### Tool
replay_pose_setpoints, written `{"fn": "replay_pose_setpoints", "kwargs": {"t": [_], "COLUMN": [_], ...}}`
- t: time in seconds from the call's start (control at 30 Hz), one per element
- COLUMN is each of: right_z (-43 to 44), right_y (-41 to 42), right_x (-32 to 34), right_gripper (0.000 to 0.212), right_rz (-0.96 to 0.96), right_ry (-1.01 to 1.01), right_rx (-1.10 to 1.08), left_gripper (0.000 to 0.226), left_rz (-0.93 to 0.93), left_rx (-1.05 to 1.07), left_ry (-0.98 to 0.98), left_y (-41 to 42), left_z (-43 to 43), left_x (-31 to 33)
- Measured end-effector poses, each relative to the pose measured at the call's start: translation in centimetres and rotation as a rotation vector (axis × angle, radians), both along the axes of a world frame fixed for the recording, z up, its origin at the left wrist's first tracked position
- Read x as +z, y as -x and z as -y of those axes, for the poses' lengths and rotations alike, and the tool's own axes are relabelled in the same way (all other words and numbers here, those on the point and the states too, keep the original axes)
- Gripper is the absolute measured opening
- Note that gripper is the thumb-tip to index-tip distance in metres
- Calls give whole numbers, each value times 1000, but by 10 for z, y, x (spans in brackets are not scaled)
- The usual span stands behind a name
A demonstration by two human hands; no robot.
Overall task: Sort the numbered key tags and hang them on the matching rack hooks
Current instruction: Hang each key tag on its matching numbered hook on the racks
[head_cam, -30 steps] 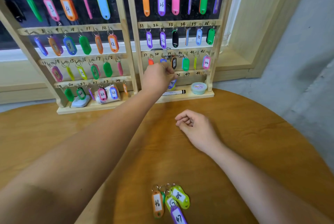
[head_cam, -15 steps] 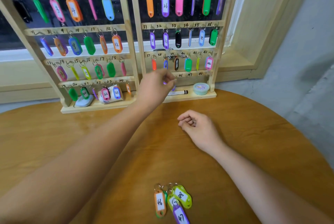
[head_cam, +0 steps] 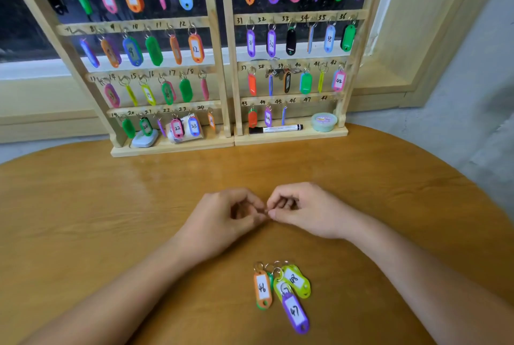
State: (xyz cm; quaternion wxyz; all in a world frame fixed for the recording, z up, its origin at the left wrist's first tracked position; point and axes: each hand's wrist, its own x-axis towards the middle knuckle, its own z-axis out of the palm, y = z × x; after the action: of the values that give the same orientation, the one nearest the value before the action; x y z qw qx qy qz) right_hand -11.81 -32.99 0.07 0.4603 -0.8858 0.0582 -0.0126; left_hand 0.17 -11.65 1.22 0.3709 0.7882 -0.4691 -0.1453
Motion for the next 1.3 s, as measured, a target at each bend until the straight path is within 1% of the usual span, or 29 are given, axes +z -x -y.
{"fn": "replay_pose_setpoints", "kwargs": {"t": [0.17, 0.27, 0.37, 0.5, 0.7, 0.8, 0.87, 0.93, 1.03, 1.1, 1.13, 1.3], "right_z": [-21, -32, -38, -42, -46, -46, -45, -45, -44, -42, -40, -38], "right_y": [10, 18, 24, 28, 28, 26, 23, 21, 20, 21, 21, 26], "right_x": [21, 28, 30, 31, 27, 25, 22, 17, 15, 16, 17, 24], "right_gripper": [6, 9, 14, 18, 19, 19, 18, 18, 10, 2, 2, 17], "right_rz": [-139, -200, -201, -202, -197, -191, -156, -77, 4, 11, -2, -61], "right_ry": [139, 176, 205, 208, 206, 192, 175, 181, 200, 222, 229, 273], "right_rx": [190, 253, 275, 260, 237, 219, 165, 94, 39, 40, 40, 77], "left_gripper": [10, 16, 23, 24, 15, 15, 18, 20, 20, 17, 16, 21], "left_rz": [-110, -79, -65, -52, -63, -81, -90, -101, -107, -78, -54, 13], "left_rx": [-94, -146, -167, -175, -178, -146, -125, -107, -74, -55, -47, -73], "left_ry": [5, -18, -41, -89, -133, -145, -145, -158, -168, -157, -152, -163], "left_y": [18, 26, 28, 28, 27, 25, 20, 16, 11, 10, 10, 12], "left_z": [-27, -36, -39, -39, -40, -40, -41, -42, -44, -44, -44, -44], "left_x": [-3, -3, -3, -1, 1, 2, 3, 5, 8, 7, 7, 6]}}
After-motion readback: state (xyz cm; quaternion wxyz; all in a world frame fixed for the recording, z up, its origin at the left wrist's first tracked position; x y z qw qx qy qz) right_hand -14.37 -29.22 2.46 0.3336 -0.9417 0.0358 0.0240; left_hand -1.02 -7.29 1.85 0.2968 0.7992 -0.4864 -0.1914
